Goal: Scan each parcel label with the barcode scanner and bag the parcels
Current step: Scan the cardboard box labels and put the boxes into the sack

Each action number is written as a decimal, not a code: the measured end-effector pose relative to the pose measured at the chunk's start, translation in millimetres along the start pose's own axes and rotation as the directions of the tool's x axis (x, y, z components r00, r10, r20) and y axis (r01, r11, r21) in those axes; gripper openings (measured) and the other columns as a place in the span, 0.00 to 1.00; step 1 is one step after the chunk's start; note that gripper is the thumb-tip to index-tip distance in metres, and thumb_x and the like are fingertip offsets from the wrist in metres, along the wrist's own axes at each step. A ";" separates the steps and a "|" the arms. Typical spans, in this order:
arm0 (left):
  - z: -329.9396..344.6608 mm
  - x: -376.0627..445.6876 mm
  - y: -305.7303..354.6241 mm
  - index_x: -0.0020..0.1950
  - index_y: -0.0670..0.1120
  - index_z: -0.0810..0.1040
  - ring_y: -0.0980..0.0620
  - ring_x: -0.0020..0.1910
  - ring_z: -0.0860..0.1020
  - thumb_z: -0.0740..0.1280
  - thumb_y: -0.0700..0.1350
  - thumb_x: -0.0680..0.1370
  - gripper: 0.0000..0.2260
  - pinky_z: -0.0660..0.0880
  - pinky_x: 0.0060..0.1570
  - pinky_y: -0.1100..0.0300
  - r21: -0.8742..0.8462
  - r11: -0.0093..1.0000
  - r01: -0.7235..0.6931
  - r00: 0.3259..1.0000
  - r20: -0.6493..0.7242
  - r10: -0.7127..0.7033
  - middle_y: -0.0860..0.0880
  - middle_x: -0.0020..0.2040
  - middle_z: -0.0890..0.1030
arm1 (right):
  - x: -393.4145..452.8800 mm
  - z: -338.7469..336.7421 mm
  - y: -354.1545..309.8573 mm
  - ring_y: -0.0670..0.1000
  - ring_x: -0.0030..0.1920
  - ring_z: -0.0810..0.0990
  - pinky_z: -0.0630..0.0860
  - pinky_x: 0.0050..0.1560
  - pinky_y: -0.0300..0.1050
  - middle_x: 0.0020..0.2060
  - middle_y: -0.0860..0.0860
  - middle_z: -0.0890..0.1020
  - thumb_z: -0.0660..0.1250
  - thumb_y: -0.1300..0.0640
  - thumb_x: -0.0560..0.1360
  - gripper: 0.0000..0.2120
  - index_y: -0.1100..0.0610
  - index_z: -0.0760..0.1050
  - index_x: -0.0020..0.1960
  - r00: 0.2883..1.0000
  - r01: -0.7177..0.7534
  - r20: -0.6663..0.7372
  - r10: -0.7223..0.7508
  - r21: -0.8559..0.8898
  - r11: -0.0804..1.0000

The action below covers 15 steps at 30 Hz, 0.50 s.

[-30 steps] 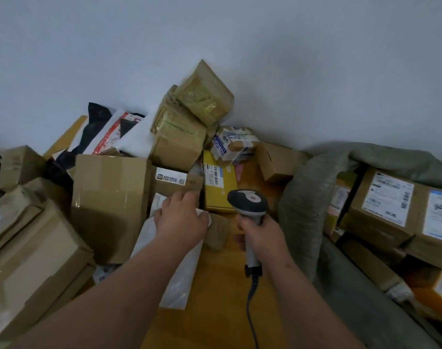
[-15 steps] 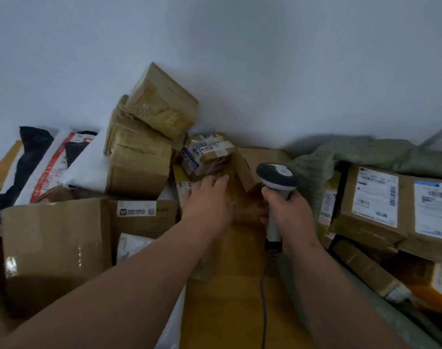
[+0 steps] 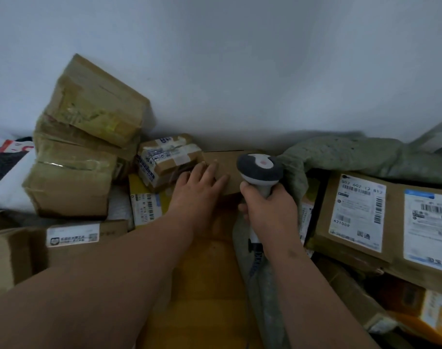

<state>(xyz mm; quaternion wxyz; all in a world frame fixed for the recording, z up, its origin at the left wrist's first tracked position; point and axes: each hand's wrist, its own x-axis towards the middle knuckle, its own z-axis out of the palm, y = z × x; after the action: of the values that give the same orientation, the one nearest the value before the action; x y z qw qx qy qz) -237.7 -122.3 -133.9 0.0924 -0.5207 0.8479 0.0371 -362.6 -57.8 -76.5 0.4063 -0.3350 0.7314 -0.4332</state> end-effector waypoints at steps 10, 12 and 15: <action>-17.2 -7.5 -13.7 0.74 0.57 0.61 0.43 0.73 0.62 0.67 0.54 0.77 0.27 0.61 0.69 0.45 0.037 0.995 -0.088 0.976 -0.198 0.093 0.49 0.76 0.63 | -7.9 -2.1 -2.6 0.56 0.45 0.83 0.80 0.52 0.61 0.43 0.55 0.83 0.71 0.50 0.76 0.08 0.46 0.71 0.44 1.000 0.007 0.008 -0.008 0.032 0.999; -29.5 -15.4 -15.4 0.72 0.55 0.66 0.43 0.71 0.65 0.66 0.54 0.77 0.24 0.64 0.67 0.45 -0.013 0.995 -0.096 0.959 -0.270 0.089 0.49 0.73 0.67 | -13.5 -3.4 -6.5 0.57 0.44 0.83 0.81 0.51 0.60 0.41 0.56 0.83 0.71 0.52 0.76 0.06 0.48 0.73 0.44 1.000 0.022 -0.005 -0.022 0.049 0.999; -50.1 -24.7 -21.2 0.68 0.53 0.69 0.45 0.67 0.68 0.66 0.56 0.76 0.22 0.67 0.64 0.46 -0.121 0.990 -0.065 0.938 -0.346 0.019 0.50 0.68 0.72 | -25.1 -6.2 -11.9 0.58 0.42 0.82 0.80 0.48 0.58 0.37 0.56 0.83 0.70 0.54 0.76 0.07 0.49 0.74 0.41 0.998 0.061 -0.023 -0.059 0.079 0.995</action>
<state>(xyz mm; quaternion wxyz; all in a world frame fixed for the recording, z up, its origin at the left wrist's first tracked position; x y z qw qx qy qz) -213.8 -118.3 -79.3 -0.0925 -0.5059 0.8576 0.0030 -355.3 -39.1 -56.3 0.3985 -0.3357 0.7075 -0.4775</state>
